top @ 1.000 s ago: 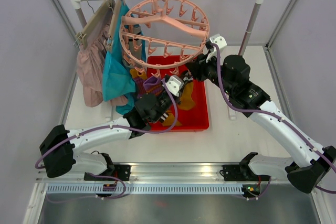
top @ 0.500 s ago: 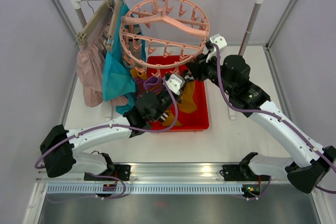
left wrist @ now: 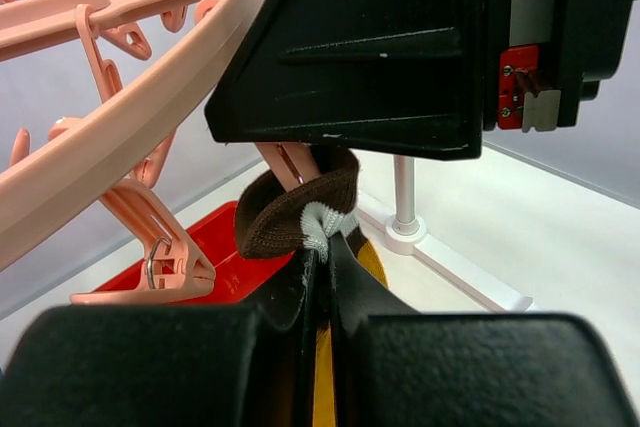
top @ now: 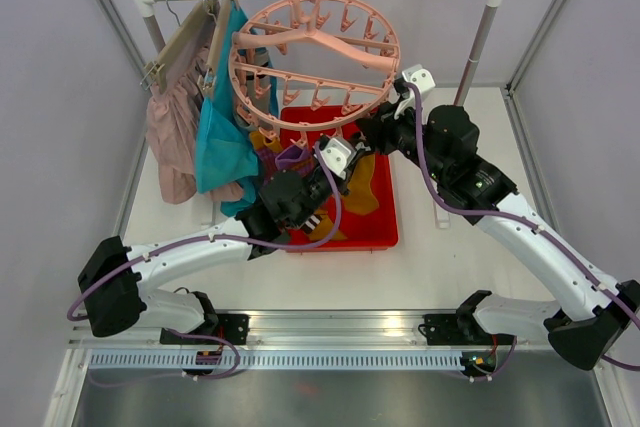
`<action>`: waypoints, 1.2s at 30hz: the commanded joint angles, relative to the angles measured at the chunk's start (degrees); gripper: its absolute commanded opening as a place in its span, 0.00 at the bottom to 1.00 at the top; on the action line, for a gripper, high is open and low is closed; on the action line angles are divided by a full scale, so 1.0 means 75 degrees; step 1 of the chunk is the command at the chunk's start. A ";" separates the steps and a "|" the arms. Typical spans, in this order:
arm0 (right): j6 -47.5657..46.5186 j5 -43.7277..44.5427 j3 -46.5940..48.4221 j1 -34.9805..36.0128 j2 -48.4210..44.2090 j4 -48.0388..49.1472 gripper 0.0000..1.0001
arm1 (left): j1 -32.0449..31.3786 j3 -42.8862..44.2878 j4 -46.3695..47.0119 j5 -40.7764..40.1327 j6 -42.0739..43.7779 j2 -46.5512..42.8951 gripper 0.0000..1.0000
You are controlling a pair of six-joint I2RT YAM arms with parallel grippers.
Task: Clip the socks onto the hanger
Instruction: Clamp the sock onto the hanger.
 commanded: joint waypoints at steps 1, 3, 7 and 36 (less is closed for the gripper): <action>0.0107 0.0296 0.0106 0.0013 -0.0179 0.0015 0.19 | -0.0052 0.0358 0.0057 0.0198 -0.0246 0.0014 0.08; 0.0142 0.0284 0.0117 0.0013 -0.0179 -0.0020 0.23 | -0.0052 0.0370 0.0034 0.0222 -0.0258 0.0014 0.09; 0.0200 0.0296 0.0106 0.0002 -0.0215 -0.0055 0.38 | -0.0052 0.0428 -0.0060 0.0233 -0.0305 0.0060 0.17; 0.1372 0.2229 -0.0527 0.0002 -0.1902 -0.2387 0.98 | -0.0040 0.2164 -0.7255 -0.1230 -0.2028 -0.3887 0.62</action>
